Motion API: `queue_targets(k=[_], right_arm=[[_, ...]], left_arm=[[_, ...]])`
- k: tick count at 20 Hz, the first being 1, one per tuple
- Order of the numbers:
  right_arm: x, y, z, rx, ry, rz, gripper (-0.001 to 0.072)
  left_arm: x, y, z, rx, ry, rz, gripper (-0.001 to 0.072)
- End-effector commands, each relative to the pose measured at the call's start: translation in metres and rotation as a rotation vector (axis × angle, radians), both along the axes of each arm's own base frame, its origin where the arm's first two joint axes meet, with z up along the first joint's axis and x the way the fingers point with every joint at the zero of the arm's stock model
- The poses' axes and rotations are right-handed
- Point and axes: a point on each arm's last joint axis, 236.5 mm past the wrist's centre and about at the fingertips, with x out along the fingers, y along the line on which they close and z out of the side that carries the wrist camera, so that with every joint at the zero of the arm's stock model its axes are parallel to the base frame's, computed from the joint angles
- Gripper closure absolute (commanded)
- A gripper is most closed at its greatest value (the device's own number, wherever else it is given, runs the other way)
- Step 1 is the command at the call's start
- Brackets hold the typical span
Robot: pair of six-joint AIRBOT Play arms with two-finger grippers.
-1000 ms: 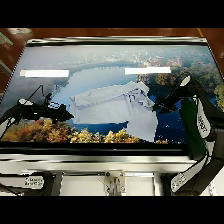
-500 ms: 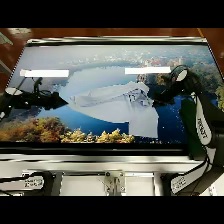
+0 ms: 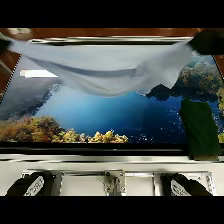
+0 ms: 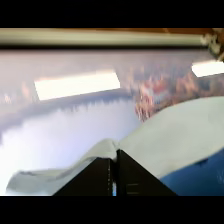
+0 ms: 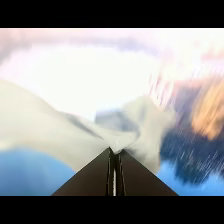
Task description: Fold the shirts.
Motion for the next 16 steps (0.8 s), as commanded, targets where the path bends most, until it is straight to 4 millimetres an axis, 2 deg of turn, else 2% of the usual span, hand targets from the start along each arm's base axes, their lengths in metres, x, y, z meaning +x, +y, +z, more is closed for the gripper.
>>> queue_targets(k=[1,3,5,6,8,10,12,14,16], right_arm=[[-0.107,0.0,0.128,-0.007,-0.403,-0.033,0.0646],[-0.145,0.002,0.147,-0.01,-0.474,-0.033,0.0647],[-0.17,0.003,0.155,-0.013,-0.506,-0.029,0.0647],[-0.177,0.004,0.155,-0.015,-0.508,-0.027,0.0646],[-0.179,0.005,0.145,-0.013,-0.464,-0.022,0.0647],[-0.168,0.005,0.124,-0.03,-0.379,-0.014,0.0647],[-0.149,0.005,0.097,-0.046,-0.265,-0.001,0.0646],[-0.123,0.002,0.055,-0.062,-0.086,0.008,0.0647],[-0.097,-0.001,0.001,-0.07,0.136,0.019,0.0646]], left_arm=[[-0.105,-0.006,0.111,-0.028,-0.365,0.076,0.0673],[-0.141,-0.013,0.125,-0.02,-0.436,0.073,0.0673],[-0.161,-0.013,0.13,-0.016,-0.465,0.094,0.0673],[-0.163,-0.007,0.128,-0.016,-0.454,0.126,0.0673],[-0.157,0.007,0.112,0.007,-0.381,0.193,0.0673],[-0.142,0.014,0.08,0.054,-0.264,0.212,0.0672],[-0.119,0.015,0.028,0.087,-0.085,0.186,0.0673],[-0.096,0.018,-0.022,0.094,0.072,0.167,0.0673],[-0.07,0.029,-0.073,0.1,0.211,0.18,0.0673]])
